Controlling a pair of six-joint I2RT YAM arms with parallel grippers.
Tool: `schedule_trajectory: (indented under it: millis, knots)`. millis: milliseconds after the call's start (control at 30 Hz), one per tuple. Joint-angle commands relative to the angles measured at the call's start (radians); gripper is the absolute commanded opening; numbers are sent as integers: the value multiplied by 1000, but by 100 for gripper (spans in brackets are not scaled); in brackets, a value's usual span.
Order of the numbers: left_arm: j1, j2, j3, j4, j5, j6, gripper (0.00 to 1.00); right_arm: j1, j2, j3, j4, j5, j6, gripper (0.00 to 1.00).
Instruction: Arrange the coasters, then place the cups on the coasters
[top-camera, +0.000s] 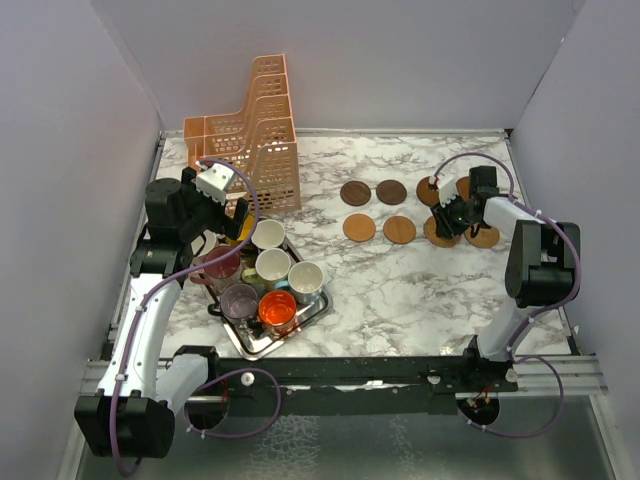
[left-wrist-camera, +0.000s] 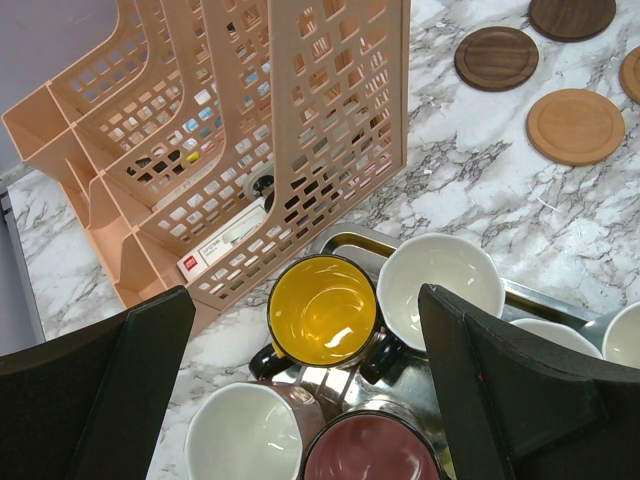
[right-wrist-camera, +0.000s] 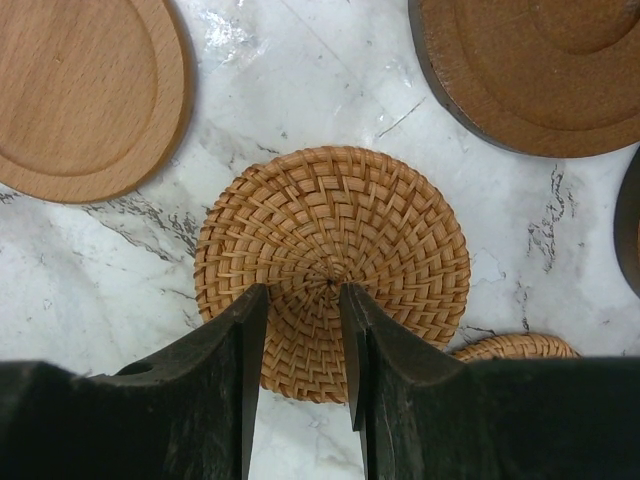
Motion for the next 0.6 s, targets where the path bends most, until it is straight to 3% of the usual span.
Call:
schedule_trajectory:
  millis: [0, 567]
  knots:
    - [2, -21, -6, 7, 33, 1, 99, 2, -5, -18, -66, 16, -21, 36]
    - [2, -15, 3, 6, 35, -6, 99, 13, 25, 23, -72, -7, 21, 36]
